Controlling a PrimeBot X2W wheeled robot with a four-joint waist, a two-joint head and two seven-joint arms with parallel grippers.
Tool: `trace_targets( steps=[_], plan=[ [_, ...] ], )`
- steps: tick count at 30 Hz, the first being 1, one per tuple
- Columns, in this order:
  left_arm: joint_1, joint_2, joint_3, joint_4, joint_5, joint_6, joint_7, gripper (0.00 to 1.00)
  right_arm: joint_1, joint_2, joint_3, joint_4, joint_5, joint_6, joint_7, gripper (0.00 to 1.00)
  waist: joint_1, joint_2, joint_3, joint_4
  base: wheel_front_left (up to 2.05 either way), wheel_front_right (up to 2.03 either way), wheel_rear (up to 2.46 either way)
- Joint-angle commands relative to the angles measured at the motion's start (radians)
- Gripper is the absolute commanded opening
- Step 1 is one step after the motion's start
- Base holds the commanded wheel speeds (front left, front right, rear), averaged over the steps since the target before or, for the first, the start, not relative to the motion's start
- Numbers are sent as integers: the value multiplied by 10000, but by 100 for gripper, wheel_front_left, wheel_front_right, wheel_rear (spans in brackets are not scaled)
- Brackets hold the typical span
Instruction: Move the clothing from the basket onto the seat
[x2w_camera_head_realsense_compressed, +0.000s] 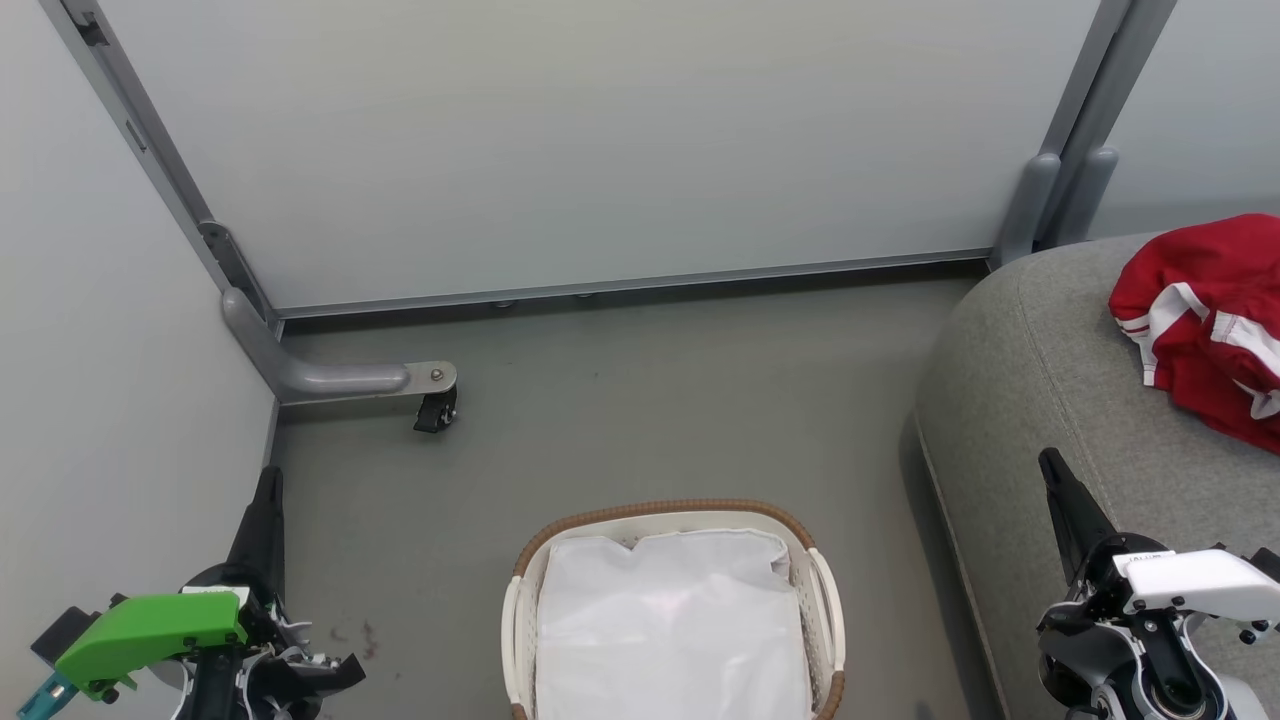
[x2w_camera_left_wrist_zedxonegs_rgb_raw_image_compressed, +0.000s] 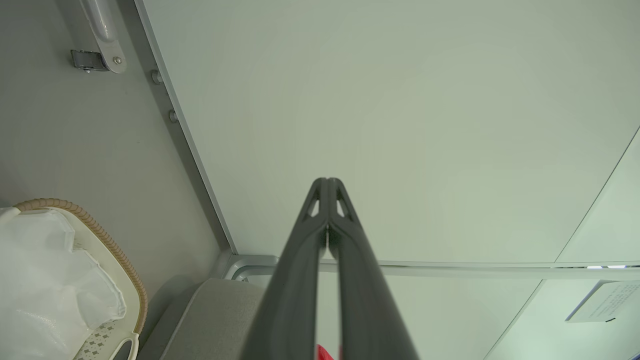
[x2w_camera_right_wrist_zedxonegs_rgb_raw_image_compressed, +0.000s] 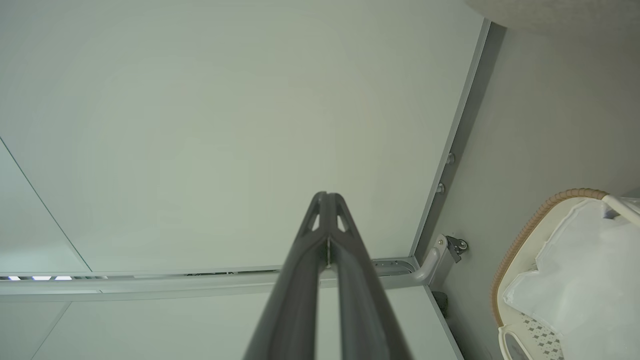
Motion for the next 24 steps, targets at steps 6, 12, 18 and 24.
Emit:
trace_targets(
  steps=[6,12,18,24],
  plan=[
    [-99,58,25,-17,-31,-60,41,0,-76,-60,-19,-34,31,0,29,0,0,0,0,0,0,0,0],
    [-99,58,25,-18,-32,-60,41,0,-76,-60,-19,-34,32,0,29,0,0,0,0,0,0,0,0],
    [-99,58,25,-18,-32,-60,41,0,-76,-60,-18,-34,32,-1,29,0,0,0,0,0,0,0,0],
    [-99,58,25,-18,-32,-60,41,0,-75,-60,-18,-34,32,0,29,0,0,0,0,0,0,0,0]
  ],
)
